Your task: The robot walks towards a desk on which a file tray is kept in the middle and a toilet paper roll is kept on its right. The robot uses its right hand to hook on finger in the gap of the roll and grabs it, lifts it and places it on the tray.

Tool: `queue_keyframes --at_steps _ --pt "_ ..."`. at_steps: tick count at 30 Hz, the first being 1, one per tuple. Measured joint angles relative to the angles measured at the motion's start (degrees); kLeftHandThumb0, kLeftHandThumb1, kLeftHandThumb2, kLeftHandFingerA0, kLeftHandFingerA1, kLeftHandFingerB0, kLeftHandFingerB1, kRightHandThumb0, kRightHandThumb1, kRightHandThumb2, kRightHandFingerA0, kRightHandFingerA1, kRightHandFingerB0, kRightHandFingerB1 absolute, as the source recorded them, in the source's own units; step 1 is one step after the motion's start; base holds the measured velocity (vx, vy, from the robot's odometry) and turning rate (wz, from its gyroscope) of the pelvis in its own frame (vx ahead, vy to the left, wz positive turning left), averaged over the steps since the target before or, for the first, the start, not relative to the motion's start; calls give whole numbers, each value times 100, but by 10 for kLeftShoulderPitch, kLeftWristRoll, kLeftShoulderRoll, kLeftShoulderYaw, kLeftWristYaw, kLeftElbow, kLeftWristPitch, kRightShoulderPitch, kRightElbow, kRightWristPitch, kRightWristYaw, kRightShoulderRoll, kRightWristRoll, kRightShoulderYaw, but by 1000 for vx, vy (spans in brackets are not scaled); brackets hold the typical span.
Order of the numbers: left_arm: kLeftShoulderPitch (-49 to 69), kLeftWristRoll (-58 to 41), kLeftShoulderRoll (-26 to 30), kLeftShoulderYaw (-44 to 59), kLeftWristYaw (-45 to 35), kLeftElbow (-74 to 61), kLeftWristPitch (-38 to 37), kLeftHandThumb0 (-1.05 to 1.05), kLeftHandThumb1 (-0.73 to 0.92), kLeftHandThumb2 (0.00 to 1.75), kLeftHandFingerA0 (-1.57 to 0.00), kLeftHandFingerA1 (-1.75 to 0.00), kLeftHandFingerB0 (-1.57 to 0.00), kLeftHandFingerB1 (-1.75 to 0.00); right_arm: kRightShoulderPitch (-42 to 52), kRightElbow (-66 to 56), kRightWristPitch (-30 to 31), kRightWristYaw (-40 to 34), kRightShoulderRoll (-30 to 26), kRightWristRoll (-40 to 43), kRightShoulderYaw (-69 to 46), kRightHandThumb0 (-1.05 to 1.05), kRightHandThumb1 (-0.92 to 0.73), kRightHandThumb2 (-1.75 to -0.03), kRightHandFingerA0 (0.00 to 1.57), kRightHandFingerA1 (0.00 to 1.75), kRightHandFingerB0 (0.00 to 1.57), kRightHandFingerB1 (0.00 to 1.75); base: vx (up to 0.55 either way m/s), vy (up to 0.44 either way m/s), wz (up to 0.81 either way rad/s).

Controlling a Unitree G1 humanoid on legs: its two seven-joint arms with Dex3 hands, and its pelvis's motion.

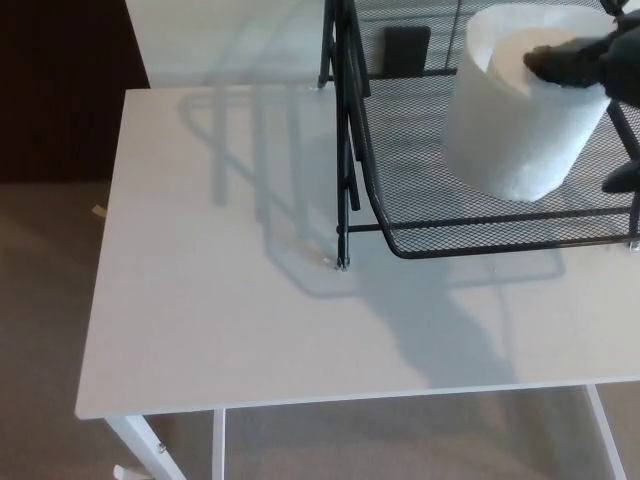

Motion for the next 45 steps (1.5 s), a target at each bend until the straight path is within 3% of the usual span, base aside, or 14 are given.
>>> queue_keyframes --at_steps 8,9,20,22,23,27,28,29,30,31,38,39,43,45 --pt "13 0 0 -5 0 -17 0 -69 86 109 -24 -55 -11 -46 -70 24 35 65 14 39 -31 -57 -53 -56 19 46 27 33 0 0 0" --pt "13 0 0 -5 0 -17 0 -69 86 109 -25 -56 -11 -46 -77 28 38 71 15 42 -34 -60 -41 -77 15 52 22 45 0 0 0" --pt "5 1 0 -8 2 19 0 -69 86 109 -24 -55 -11 -46 -204 92 71 151 -1 84 -73 -62 -47 -82 20 53 30 47 0 0 0" --pt "4 1 0 -10 2 22 0 -68 86 112 -24 -56 -11 -46 -207 85 76 160 -17 90 -90 -57 -59 -58 29 44 40 33 -14 -8 3" --pt "5 1 0 -11 2 20 0 -69 86 109 -24 -55 -13 -47 -201 72 81 164 -28 95 -108 -59 -45 -79 26 53 35 46 0 0 0" --pt "7 1 -1 -11 2 15 0 -68 86 109 -24 -55 -11 -46 -160 33 95 164 -51 113 -186 -51 -59 -58 34 49 41 34 0 0 0" --pt "7 1 -1 -12 2 14 0 -69 86 109 -24 -55 -11 -46 -147 28 96 164 -53 117 -203 -56 -47 -81 36 57 32 47 0 0 0" --pt "7 1 -1 -12 2 13 0 -70 86 110 -24 -55 -11 -46 -131 20 96 164 -56 121 -223 -56 -60 -59 46 48 39 33 0 0 0" --pt "7 0 -1 -12 2 12 0 -70 86 110 -24 -55 -11 -46 -116 14 96 163 -56 123 -241 -63 -49 -84 41 57 31 46 0 0 0" --pt "7 0 -1 -12 2 11 0 -70 86 109 -24 -55 -11 -46 -101 8 96 163 -56 125 -258 -54 -61 -59 42 47 34 32 0 0 0" --pt "6 0 -1 -13 2 8 0 -70 86 109 -23 -55 -12 -47 26 -39 93 161 -34 137 -377 -64 -63 -59 53 69 30 43 0 0 0" --pt "6 0 -1 -13 2 8 0 -70 86 109 -23 -55 -12 -46 46 -46 93 160 -26 139 -391 -69 -53 -90 50 72 27 53 0 0 0" --pt "4 0 -1 -13 2 8 0 -69 86 108 -24 -54 -12 -46 133 -68 86 153 20 149 -455 -62 -52 -90 45 71 21 51 0 0 0" --pt "3 0 -1 -14 2 9 0 -70 85 107 -22 -52 -12 -45 180 -77 80 146 49 152 -486 -56 -63 -59 33 68 26 42 0 0 0"
